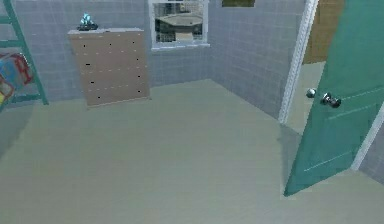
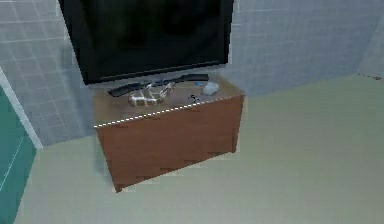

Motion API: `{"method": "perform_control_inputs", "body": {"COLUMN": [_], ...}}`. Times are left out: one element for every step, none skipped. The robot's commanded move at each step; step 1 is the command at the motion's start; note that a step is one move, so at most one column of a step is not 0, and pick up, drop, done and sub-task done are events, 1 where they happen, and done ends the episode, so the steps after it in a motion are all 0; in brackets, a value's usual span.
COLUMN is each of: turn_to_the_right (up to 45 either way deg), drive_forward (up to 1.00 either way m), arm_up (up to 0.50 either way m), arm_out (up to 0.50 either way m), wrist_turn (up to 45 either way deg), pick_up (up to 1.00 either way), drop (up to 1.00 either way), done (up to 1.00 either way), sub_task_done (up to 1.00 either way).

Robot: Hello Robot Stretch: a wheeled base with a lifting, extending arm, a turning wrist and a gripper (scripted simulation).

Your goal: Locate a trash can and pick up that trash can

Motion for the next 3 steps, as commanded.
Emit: {"method": "perform_control_inputs", "body": {"turn_to_the_right": [15.0,0.0,6.0], "drive_forward": [0.0,1.0,0.0], "arm_up": [0.0,0.0,0.0], "arm_out": [0.0,0.0,0.0], "wrist_turn": [0.0,0.0,0.0], "pick_up": [0.0,0.0,0.0], "drop": [0.0,0.0,0.0], "done": [0.0,0.0,0.0], "sub_task_done": [0.0,0.0,0.0]}}
